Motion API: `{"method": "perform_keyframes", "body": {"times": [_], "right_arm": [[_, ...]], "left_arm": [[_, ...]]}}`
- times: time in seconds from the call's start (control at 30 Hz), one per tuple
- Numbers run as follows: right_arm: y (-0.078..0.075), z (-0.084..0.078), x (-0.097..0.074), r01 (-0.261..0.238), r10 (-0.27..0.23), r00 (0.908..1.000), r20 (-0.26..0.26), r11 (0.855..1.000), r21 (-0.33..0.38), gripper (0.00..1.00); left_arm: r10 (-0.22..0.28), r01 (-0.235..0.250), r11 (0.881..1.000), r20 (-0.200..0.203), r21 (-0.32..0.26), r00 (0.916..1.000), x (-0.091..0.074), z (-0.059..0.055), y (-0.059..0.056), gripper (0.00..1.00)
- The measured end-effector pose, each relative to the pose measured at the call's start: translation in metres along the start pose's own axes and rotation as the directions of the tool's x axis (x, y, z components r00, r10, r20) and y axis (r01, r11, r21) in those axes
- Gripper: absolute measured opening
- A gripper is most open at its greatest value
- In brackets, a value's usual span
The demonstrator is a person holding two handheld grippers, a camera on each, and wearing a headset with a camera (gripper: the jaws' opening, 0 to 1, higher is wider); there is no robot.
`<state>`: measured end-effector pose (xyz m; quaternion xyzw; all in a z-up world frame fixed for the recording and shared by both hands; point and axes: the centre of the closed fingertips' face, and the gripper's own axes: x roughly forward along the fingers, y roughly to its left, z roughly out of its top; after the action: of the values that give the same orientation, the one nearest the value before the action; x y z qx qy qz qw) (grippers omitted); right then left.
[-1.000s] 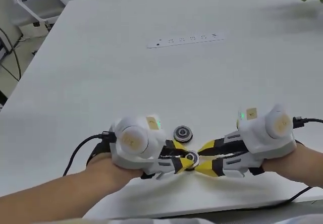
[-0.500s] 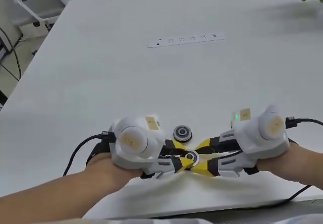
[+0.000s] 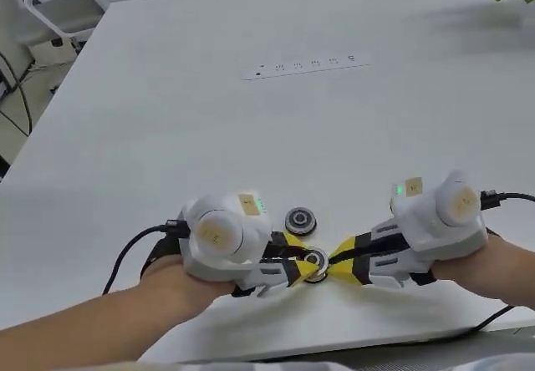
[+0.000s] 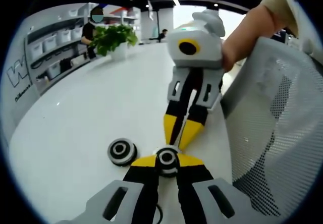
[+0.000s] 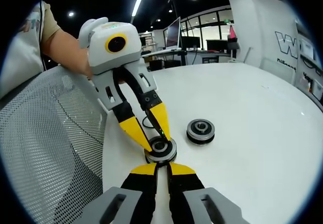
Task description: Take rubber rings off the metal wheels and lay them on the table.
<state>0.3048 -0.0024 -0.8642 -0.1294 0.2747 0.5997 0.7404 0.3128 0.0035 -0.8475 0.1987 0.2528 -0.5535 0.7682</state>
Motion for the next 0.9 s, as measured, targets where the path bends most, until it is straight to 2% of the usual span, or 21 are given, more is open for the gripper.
{"method": "perform_keyframes", "body": {"times": [0.1,0.13,0.27,0.37,0.5,0.57,0.67,0.73,0.83,0.9], "right_arm": [[-0.002,-0.001,0.0,0.0,-0.001,1.0,0.004,0.998,0.061,0.03],[-0.001,-0.001,0.0,-0.007,0.006,1.0,0.006,0.993,0.116,0.02],[-0.004,-0.002,0.0,-0.005,0.004,1.0,0.003,0.981,0.194,0.0],[-0.006,-0.002,0.0,-0.003,-0.001,0.9999,0.012,0.958,0.286,0.0],[-0.008,-0.002,-0.002,-0.004,-0.007,0.9995,0.03,0.943,0.334,0.0],[-0.009,-0.001,-0.003,-0.013,-0.007,0.9987,0.049,0.919,0.393,0.0],[-0.012,0.0,-0.005,-0.014,-0.015,0.9978,0.065,0.909,0.416,0.0],[-0.012,0.002,-0.005,-0.015,-0.016,0.9974,0.071,0.909,0.416,0.0],[-0.012,0.003,-0.005,-0.018,-0.017,0.9969,0.077,0.901,0.432,0.0],[-0.012,0.005,-0.006,-0.029,-0.019,0.9951,0.097,0.882,0.47,0.0]], "left_arm": [[0.003,-0.003,1.0,-0.001,0.0,1.0,0.0,0.0,0.0,0.13],[0.004,-0.004,1.0,-0.001,0.001,1.0,0.0,0.0,0.0,0.13],[0.006,-0.006,1.0,-0.006,0.005,1.0,0.0,0.0,0.0,0.13],[0.009,-0.009,1.0,-0.007,0.007,0.9999,0.0,0.0,0.0,0.13],[0.01,-0.01,1.0,-0.017,0.019,0.9998,0.0,-0.001,-0.001,0.13],[0.011,-0.01,1.0,-0.019,0.021,0.9998,-0.001,-0.001,-0.001,0.12],[0.011,-0.01,1.0,-0.023,0.019,0.9997,-0.001,-0.002,-0.001,0.12],[0.015,-0.014,1.0,-0.027,0.02,0.9995,-0.001,-0.002,-0.001,0.12],[0.021,-0.02,0.999,-0.033,0.025,0.9992,-0.001,-0.002,-0.001,0.12],[0.023,-0.022,0.999,-0.037,0.025,0.9991,-0.001,-0.003,-0.001,0.12]]}}
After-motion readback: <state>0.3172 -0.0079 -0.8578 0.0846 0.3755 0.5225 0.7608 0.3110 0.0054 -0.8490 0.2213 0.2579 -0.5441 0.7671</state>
